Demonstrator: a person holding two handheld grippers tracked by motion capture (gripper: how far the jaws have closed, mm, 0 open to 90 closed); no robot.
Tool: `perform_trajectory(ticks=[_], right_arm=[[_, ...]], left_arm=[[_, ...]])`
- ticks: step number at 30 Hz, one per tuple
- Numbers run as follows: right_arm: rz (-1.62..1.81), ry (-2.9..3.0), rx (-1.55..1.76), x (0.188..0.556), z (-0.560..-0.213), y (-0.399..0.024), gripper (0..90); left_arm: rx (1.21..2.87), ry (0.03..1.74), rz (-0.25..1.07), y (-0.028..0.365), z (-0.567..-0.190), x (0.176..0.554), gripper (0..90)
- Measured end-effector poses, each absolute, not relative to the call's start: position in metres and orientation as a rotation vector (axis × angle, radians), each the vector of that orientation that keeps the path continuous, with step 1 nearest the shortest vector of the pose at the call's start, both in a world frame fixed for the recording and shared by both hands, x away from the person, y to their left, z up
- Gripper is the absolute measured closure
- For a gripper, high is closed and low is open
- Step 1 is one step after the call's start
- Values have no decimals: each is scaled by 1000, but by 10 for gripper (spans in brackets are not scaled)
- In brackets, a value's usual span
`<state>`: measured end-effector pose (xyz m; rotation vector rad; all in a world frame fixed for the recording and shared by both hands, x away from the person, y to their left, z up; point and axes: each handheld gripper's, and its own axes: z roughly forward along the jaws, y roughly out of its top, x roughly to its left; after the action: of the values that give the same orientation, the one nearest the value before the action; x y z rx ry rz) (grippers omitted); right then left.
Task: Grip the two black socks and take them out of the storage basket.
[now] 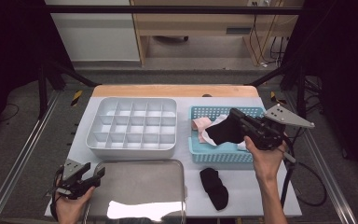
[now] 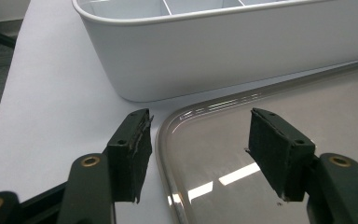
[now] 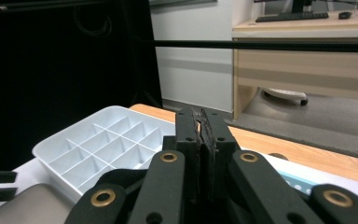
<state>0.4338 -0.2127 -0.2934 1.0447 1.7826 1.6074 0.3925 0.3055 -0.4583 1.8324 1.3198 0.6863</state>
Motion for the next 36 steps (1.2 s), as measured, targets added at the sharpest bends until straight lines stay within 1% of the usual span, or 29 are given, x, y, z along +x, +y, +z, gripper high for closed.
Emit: perform_trajectory(ticks=[12,18,26,32,36], right_arm=[[1648,1827,988,397,-298,-212,865],[1649,1843,997,384,-305,-216,865],[1607,1863,1074,368,-330,-231,865],[1557,1878,1130,365,-343,-238,864],[1503,1881,1200,363,-359,-245,864]], left_arm=[[1838,1315,691,305,-458,392,381],[1829,1317,691,306,-457,391,381],[1832,1316,695,305,-457,391,381],[1831,1313,695,305,-457,391,381],[1827,1309,695,306,-456,390,381]])
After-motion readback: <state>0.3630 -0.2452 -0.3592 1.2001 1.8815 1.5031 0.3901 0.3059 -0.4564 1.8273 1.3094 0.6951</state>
